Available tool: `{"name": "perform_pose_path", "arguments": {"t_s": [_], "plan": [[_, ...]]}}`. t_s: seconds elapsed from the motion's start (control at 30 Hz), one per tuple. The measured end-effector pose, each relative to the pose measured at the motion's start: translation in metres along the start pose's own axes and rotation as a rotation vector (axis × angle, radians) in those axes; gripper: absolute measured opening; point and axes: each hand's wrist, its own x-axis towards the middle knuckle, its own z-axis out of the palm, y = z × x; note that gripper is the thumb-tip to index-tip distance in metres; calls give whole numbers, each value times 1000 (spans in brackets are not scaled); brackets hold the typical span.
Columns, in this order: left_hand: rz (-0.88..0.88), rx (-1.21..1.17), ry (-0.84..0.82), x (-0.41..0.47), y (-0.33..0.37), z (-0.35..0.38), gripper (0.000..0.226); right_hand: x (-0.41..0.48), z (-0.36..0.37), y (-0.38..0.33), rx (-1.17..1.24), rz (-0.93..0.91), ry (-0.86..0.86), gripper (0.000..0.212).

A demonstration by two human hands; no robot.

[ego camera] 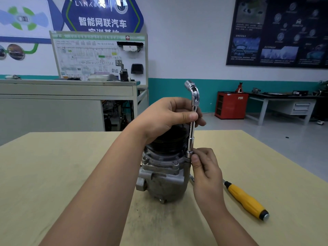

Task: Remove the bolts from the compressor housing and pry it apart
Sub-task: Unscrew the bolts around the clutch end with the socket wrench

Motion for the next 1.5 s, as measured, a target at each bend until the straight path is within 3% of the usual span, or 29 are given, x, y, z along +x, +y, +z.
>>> {"name": "perform_pose_path", "arguments": {"t_s": [0.07, 0.17, 0.23, 0.37, 0.73, 0.9, 1.0, 1.2, 1.5], "plan": [[-5, -5, 2, 0, 0, 0, 16, -1, -1, -1, 15, 13, -4, 30], [-9, 5, 19, 0, -1, 0, 10, 0, -1, -2, -30, 11, -32, 12], [-10, 2, 31, 1, -1, 1, 7, 0, -1, -1, -78, -19, -37, 22], [3, -2, 47, 2, 0, 2, 19, -1, -1, -1, -52, -4, 5, 34], [3, 0, 88, 3, -1, 2, 28, -2, 1, 0, -16, 5, 12, 26], [7, 3, 53, 3, -1, 1, 24, 0, -1, -2, -41, -20, -2, 27], [6, -5, 9, 2, -1, 0, 6, 1, -1, -2, -44, -34, -6, 30], [8, 37, -48, 3, -3, -3, 20, 2, -1, 0, -15, -37, -5, 23], [9, -21, -50, 2, -2, -2, 18, 2, -2, -2, -16, -1, -31, 16]]}}
